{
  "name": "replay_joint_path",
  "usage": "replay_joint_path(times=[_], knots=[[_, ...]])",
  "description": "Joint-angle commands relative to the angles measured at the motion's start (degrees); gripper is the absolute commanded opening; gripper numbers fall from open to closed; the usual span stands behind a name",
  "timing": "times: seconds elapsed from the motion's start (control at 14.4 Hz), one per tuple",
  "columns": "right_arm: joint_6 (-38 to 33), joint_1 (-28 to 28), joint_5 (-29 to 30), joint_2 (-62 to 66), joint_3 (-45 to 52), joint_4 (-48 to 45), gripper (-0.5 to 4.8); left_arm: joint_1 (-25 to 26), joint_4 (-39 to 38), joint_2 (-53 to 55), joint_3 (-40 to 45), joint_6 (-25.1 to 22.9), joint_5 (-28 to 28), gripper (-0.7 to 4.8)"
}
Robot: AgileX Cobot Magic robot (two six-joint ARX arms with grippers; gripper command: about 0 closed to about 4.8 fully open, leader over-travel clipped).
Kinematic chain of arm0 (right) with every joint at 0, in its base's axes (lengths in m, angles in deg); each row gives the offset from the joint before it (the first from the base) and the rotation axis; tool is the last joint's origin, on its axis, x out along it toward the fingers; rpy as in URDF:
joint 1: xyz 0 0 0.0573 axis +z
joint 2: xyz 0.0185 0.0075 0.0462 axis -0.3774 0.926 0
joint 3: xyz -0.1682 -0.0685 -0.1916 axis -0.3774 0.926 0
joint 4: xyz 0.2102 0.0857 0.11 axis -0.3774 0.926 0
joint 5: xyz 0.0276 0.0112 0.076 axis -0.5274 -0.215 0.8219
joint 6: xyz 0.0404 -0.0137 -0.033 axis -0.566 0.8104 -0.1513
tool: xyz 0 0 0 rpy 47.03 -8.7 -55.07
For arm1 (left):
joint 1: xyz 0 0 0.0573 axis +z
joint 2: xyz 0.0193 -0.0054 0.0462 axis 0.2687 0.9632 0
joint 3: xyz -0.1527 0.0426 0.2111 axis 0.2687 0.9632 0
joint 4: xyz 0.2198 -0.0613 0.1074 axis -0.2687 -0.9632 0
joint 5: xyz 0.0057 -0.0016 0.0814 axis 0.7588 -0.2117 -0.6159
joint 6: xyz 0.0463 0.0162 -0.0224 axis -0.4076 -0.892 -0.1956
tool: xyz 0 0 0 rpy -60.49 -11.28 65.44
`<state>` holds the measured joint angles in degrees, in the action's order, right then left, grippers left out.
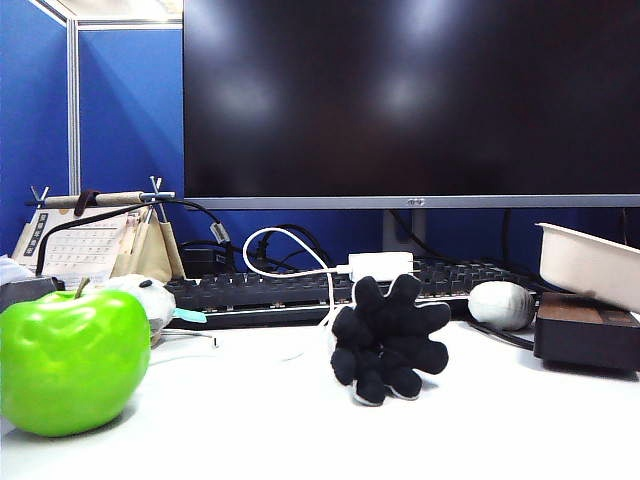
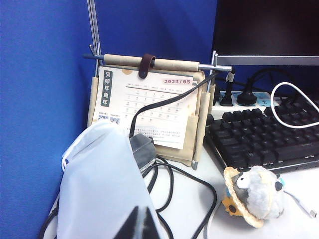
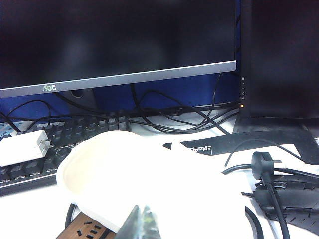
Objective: Place the tilting octopus upright.
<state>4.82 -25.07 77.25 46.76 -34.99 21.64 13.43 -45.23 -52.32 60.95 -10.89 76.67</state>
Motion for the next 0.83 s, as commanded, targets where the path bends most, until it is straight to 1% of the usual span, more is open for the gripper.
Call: replay_joint_path(times=[0.07, 0.14, 0.21, 0.28, 0.35, 0.42, 0.56, 0.7, 0.83], knots=[[-0.8, 0.0, 0.1, -0.1, 0.1, -2.4, -0.01, -0.2, 3.6, 0.0, -0.6, 5.7, 0.4, -0.05], [-0.8, 0.0, 1.0, -0.1, -0.7, -3.0, -0.01, -0.2, 6.7, 0.0, -0.6, 8.8, 1.3, -0.05], [-0.8, 0.0, 2.3, -0.1, -2.5, -2.8, -0.01, -0.2, 10.6, 0.0, -0.8, 11.1, 4.3, -0.06], [-0.8, 0.0, 3.8, -0.1, -4.9, -2.1, -0.01, -0.2, 11.6, 0.0, -1.9, 11.6, 7.3, -0.06], [-0.9, 0.0, 5.1, -0.1, -7.8, -1.3, -0.01, -0.2, 10.8, 0.0, -4.0, 11.6, 9.4, -0.06], [-1.0, 0.0, 5.4, -0.1, -11.2, -0.1, -0.01, -0.2, 9.0, 0.0, -6.7, 11.6, 9.8, -0.06], [-1.2, 0.0, 5.4, -0.1, -19.8, 5.3, -0.01, -0.2, 4.7, 0.0, -13.5, 11.5, 9.7, -0.06], [-2.3, 0.0, 5.4, -0.1, -28.4, 13.9, -0.01, -0.2, -1.2, 0.2, -22.0, 11.4, 9.5, -0.06], [-2.4, 0.0, 8.8, 1.0, -35.4, 22.2, -0.01, -0.1, -8.2, 2.3, -29.6, 9.8, 9.1, -0.06]])
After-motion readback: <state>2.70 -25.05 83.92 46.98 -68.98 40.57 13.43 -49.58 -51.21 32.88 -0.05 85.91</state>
